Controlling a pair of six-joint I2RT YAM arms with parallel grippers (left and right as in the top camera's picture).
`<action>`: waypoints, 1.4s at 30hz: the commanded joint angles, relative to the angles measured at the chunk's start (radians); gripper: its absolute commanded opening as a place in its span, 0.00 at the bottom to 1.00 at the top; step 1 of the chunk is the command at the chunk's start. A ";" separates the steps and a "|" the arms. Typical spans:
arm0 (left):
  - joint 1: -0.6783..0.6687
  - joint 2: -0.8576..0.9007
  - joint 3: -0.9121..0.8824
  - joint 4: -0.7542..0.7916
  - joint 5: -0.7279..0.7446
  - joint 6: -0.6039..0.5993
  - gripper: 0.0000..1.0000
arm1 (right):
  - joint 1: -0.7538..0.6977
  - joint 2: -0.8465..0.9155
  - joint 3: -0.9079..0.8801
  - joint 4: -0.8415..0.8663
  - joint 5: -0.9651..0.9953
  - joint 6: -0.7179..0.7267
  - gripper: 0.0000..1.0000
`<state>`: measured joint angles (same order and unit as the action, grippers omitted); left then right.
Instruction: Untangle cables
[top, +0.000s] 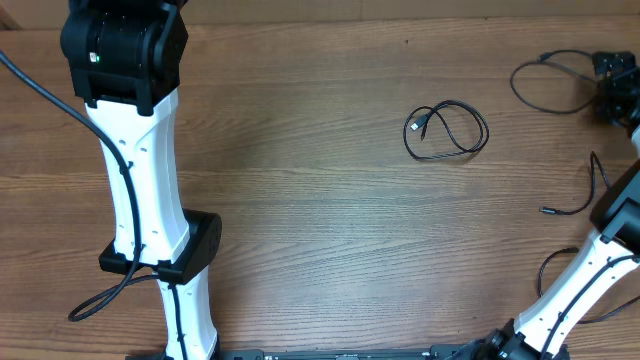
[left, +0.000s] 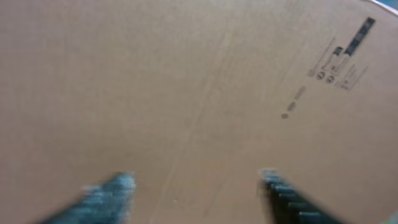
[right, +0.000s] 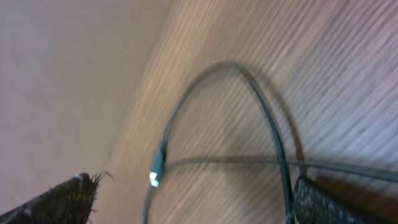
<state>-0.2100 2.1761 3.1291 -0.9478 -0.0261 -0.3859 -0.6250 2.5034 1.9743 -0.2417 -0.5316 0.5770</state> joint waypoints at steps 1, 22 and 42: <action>-0.004 0.010 -0.001 -0.009 -0.063 0.016 1.00 | 0.047 -0.106 0.162 -0.139 0.023 -0.143 1.00; 0.051 0.010 -0.001 -0.054 -0.116 0.076 1.00 | 0.419 -0.220 0.558 -1.197 0.333 -0.325 0.99; 0.095 0.010 -0.001 -0.206 -0.117 0.147 1.00 | 0.595 -0.193 0.245 -1.305 0.348 -0.327 1.00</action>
<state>-0.1196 2.1773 3.1283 -1.1568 -0.1322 -0.2695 -0.0563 2.3119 2.2250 -1.5528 -0.0795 0.3389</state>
